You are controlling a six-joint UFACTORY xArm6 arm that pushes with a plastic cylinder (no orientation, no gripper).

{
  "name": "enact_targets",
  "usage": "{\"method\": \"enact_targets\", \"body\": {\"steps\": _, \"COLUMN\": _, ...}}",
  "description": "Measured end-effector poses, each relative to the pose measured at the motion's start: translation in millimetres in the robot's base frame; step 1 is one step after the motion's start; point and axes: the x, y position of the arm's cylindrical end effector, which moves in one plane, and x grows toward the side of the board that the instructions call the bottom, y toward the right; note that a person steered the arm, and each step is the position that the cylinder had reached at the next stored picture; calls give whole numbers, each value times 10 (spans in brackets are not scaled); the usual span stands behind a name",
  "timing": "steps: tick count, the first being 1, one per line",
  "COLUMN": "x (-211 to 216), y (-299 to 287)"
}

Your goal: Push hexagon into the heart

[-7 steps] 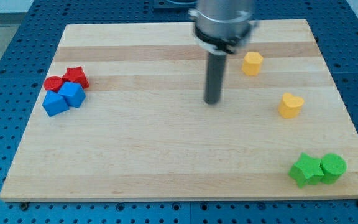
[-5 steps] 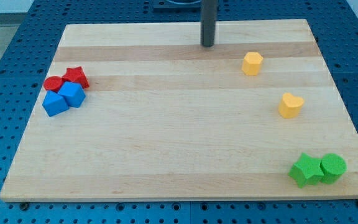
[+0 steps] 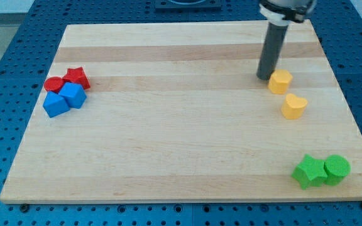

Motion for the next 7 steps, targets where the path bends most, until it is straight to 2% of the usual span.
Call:
{"method": "enact_targets", "body": {"steps": 1, "x": 154, "y": 149}}
{"method": "enact_targets", "body": {"steps": 3, "x": -2, "y": 206}}
{"method": "enact_targets", "body": {"steps": 5, "x": 55, "y": 475}}
{"method": "enact_targets", "body": {"steps": 6, "x": 156, "y": 388}}
{"method": "enact_targets", "body": {"steps": 7, "x": 453, "y": 373}}
